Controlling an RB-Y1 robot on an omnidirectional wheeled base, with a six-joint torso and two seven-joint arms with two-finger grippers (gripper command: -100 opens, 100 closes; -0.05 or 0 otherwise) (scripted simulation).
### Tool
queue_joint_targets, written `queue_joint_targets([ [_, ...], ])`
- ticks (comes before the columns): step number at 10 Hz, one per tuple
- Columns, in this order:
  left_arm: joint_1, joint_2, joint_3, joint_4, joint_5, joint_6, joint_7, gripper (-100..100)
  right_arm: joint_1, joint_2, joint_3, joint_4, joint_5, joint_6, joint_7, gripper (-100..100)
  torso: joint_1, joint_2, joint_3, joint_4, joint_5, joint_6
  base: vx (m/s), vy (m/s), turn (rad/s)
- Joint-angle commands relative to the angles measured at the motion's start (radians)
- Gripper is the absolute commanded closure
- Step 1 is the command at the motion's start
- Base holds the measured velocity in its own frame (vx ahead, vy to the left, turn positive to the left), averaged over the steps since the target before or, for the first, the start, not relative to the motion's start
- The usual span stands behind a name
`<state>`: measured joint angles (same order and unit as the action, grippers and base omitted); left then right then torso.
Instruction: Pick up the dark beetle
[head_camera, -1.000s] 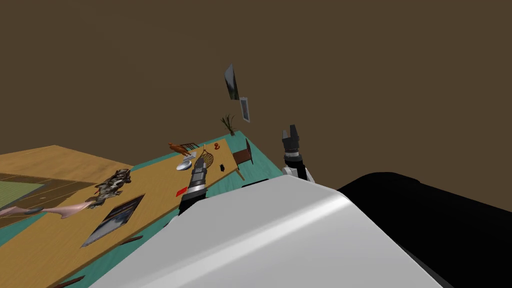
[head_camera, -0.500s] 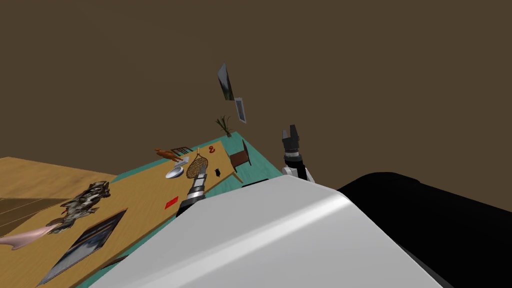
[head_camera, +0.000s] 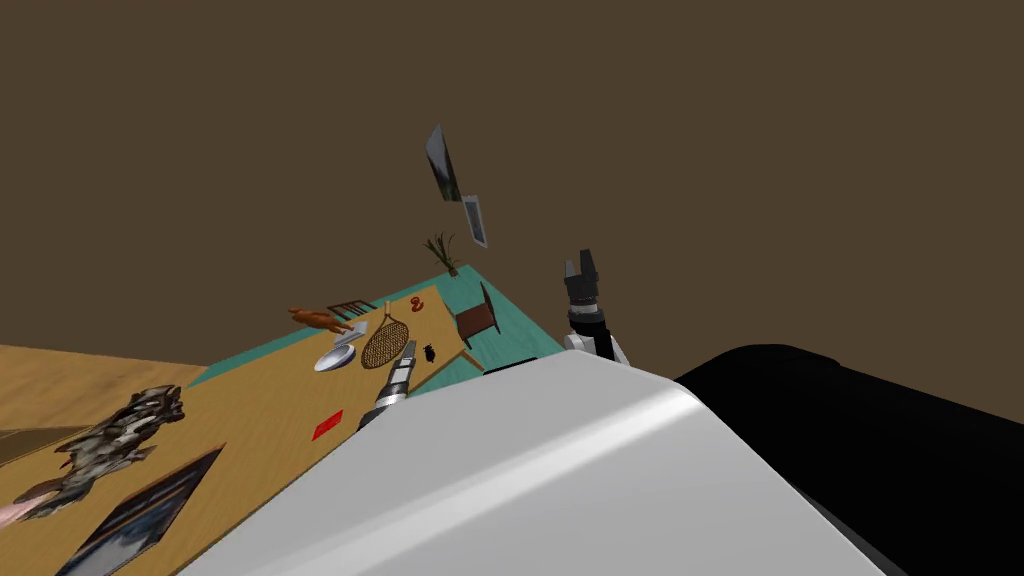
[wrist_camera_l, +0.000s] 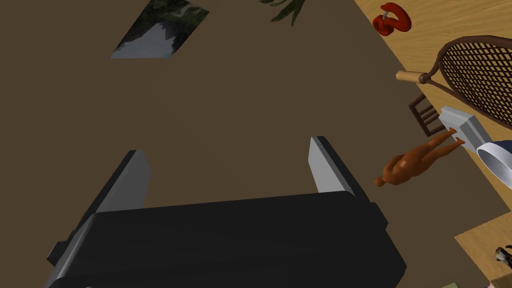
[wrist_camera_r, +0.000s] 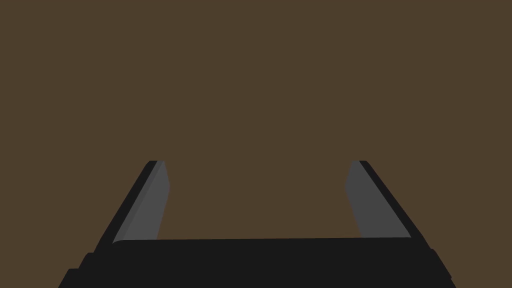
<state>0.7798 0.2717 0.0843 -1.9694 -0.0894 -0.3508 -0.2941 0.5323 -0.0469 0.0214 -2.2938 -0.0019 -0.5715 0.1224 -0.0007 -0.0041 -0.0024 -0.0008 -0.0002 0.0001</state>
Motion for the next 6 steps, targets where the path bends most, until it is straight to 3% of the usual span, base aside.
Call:
queue_joint_targets([
  [1, 0.028, 0.018, 0.01, 0.05, -0.001, 0.017, -0.03, -100, 0.0, 0.0, 0.0, 0.0, 0.0, 0.0, 0.0, 0, 0.0, 0.0, 0.0, 0.0, 0.0, 0.0, 0.119, -0.026, -0.235],
  [4, 0.048, 0.026, 0.014, 0.1, -0.001, 0.03, -0.049, -100, 0.0, 0.0, 0.0, 0.0, 0.0, 0.0, 0.0, 0, -0.001, -0.001, -0.001, 0.0, 0.0, 0.0, 0.076, -0.013, -0.087],
  [6, 0.085, 0.042, 0.023, 0.172, -0.001, 0.054, -0.085, -100, 0.0, 0.0, 0.0, 0.0, 0.0, 0.0, 0.0, 0, 0.0, 0.0, 0.0, 0.0, 0.0, 0.0, 0.095, -0.002, -0.189],
])
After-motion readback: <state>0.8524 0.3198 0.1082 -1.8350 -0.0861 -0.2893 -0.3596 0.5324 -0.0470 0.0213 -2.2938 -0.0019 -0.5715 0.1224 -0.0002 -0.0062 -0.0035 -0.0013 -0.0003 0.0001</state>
